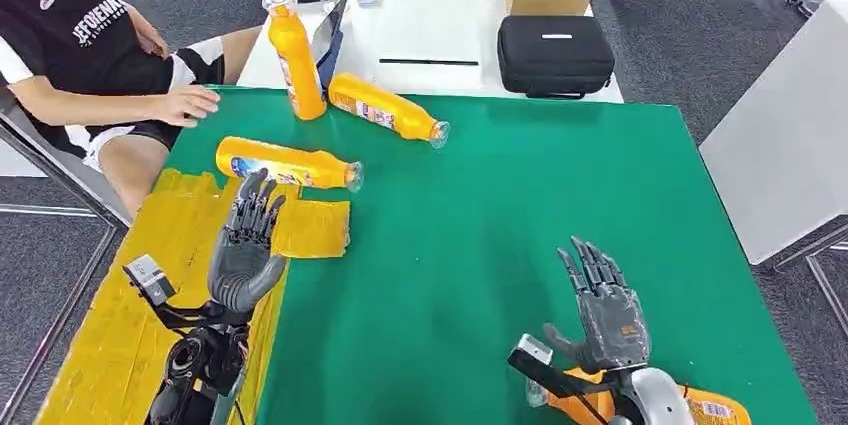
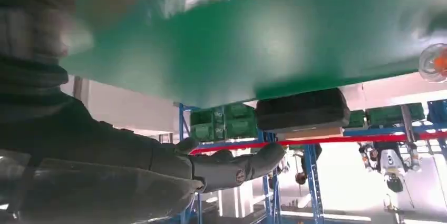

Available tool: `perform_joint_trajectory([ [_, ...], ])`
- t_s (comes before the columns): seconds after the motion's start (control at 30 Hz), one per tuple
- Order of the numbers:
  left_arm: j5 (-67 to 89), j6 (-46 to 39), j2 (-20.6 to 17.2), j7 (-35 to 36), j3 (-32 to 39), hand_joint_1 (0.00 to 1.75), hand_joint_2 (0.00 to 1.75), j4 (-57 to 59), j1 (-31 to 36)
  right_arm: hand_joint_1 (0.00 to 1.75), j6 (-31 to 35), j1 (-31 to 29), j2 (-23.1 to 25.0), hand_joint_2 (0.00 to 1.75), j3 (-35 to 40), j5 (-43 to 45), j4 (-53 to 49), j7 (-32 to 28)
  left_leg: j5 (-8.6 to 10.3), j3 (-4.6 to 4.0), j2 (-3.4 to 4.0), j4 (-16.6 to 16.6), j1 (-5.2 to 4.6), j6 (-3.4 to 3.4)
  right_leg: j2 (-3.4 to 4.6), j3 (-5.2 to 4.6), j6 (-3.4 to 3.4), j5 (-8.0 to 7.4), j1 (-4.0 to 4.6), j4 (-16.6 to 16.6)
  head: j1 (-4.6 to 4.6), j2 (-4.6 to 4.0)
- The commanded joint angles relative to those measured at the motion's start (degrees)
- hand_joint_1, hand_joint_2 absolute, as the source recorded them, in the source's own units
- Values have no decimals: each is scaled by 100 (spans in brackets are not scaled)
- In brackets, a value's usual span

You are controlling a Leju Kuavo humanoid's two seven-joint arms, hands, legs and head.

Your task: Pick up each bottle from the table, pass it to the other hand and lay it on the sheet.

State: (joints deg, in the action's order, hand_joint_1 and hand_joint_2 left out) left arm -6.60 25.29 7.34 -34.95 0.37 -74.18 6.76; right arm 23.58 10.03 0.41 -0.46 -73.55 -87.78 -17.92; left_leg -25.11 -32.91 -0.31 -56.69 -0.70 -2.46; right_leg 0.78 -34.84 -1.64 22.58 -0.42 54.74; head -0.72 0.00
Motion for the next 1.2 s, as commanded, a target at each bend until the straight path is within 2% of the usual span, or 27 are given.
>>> perform_joint_trajectory([
  [0.03, 51, -57, -71, 26, -205, 0, 175, 490, 328, 0, 5, -184, 116, 175, 243, 377, 424, -165, -24, 51, -1, 3, 12, 27, -13, 54, 7, 23, 12, -7, 0, 0],
  [0.07, 49, -57, -67, 25, -211, 0, 175, 518, 345, 0, -11, -141, 126, 175, 293, 408, 322, -174, -5, 14, -2, 5, 3, 10, -6, 17, 3, 6, 3, -4, 0, 0],
  [0.17, 50, -59, -66, 24, -212, 0, 175, 528, 349, 0, -23, -124, 131, 175, 308, 408, 288, -164, -6, 16, -2, 5, 3, 11, -7, 17, 3, 7, 2, -4, 0, 0],
  [0.33, 43, -57, -59, -23, -254, 0, 175, 715, 472, 0, -66, 83, 121, 175, 824, 1275, -536, -490, -7, 13, -6, 1, 1, 13, -12, 13, 4, 11, 0, 3, 0, 0],
  [0.47, 47, -77, -49, -48, -289, 0, 175, 812, 551, 0, -108, -13, 155, 175, 1180, 1824, -847, -548, -15, 21, 4, -3, 3, 20, -4, 19, 6, 15, 3, 6, 0, 0],
  [0.7, 41, -78, -56, -55, -294, 0, 175, 829, 562, 0, -107, -49, 120, 175, 1231, 1896, -786, -548, -7, 16, -1, 3, 4, 12, -7, 17, 2, 7, 3, -2, 0, 0],
  [0.8, 51, -47, -81, -93, -365, 0, 175, 953, 658, 0, -1075, -67, -159, 175, 1746, 2571, -997, -837, -15, 30, 1, 1, 6, 17, -9, 31, 4, 15, 5, -2, 0, 0],
  [0.9, 19, -13, -114, -139, -357, 0, 175, 1091, 771, 0, -1859, 22, -483, 175, 2111, 2710, -1279, -863, -10, 19, -2, 0, 4, 14, -9, 22, 3, 11, 3, 1, 2, 0],
  [1.0, -2, 17, -124, -133, -321, 0, 175, 1077, 786, 0, -2171, 255, -702, 175, 2171, 2814, -1463, -751, -13, 27, -11, 1, 6, 18, -20, 32, 4, 17, 5, 0, 0, 0],
  [1.2, -6, 18, -108, -40, -262, 0, 175, 979, 692, 0, -2656, 718, -1101, 175, 1996, 2376, -1379, 148, -16, 33, -13, 3, 6, 17, -20, 39, 3, 19, 5, -5, 0, 0],
])
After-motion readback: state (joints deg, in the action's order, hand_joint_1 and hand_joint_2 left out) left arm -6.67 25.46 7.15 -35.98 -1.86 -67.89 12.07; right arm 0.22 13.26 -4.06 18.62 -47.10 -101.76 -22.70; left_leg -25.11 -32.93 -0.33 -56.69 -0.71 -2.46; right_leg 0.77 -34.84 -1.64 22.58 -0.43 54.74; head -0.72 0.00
